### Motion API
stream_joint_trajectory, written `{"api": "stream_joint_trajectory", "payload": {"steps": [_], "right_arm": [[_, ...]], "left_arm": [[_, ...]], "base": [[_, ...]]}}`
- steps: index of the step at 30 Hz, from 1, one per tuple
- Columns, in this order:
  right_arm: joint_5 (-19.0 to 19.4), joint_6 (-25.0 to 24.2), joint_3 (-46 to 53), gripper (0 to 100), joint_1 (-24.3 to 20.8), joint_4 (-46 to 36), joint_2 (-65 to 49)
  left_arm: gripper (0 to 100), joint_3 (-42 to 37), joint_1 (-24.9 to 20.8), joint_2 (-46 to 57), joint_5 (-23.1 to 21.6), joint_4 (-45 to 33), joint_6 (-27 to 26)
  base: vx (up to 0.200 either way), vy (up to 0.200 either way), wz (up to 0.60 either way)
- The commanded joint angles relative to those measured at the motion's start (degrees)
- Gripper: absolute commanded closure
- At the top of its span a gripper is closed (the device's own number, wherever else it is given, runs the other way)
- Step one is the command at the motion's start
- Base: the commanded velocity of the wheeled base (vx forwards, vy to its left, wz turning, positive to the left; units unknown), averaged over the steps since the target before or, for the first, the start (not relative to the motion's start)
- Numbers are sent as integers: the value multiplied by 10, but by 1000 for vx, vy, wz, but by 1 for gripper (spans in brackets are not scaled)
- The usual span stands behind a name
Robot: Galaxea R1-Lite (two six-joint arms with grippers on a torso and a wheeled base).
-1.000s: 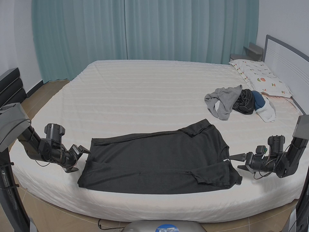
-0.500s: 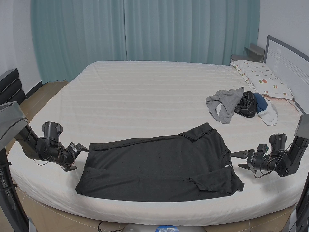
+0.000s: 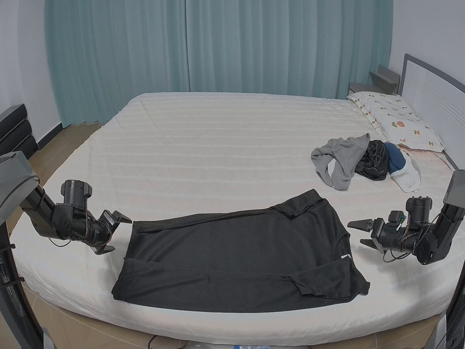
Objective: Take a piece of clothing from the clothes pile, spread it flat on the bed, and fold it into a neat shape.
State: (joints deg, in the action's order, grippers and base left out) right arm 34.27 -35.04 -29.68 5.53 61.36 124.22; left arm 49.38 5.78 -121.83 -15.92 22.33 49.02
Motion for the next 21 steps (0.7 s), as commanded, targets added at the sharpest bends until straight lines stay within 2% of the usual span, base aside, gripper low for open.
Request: {"api": "stream_joint_trajectory", "payload": {"steps": [1, 4, 10, 14, 20, 21], "right_arm": [[-56, -34, -16, 0, -45, 6, -17], [-88, -35, -26, 0, -68, 3, -11], [-92, -35, -49, 0, -83, -11, -2], [-108, -35, -83, 0, -98, -55, 0], [-136, -36, -115, 0, -112, -87, 12], [-147, -36, -124, 0, -115, -92, 16]], "left_arm": [[0, -14, 0, 11, -3, 16, 0], [0, -21, -1, 10, -2, 19, -4], [0, -24, -1, 10, 4, 31, 2], [0, -28, 6, 11, -3, 31, 3], [0, -28, 6, 11, -3, 31, 3], [0, -28, 6, 11, -3, 31, 2]], "base": [[0, 0, 0], [0, 0, 0], [0, 0, 0], [0, 0, 0], [0, 200, 0], [0, 0, 0]]}}
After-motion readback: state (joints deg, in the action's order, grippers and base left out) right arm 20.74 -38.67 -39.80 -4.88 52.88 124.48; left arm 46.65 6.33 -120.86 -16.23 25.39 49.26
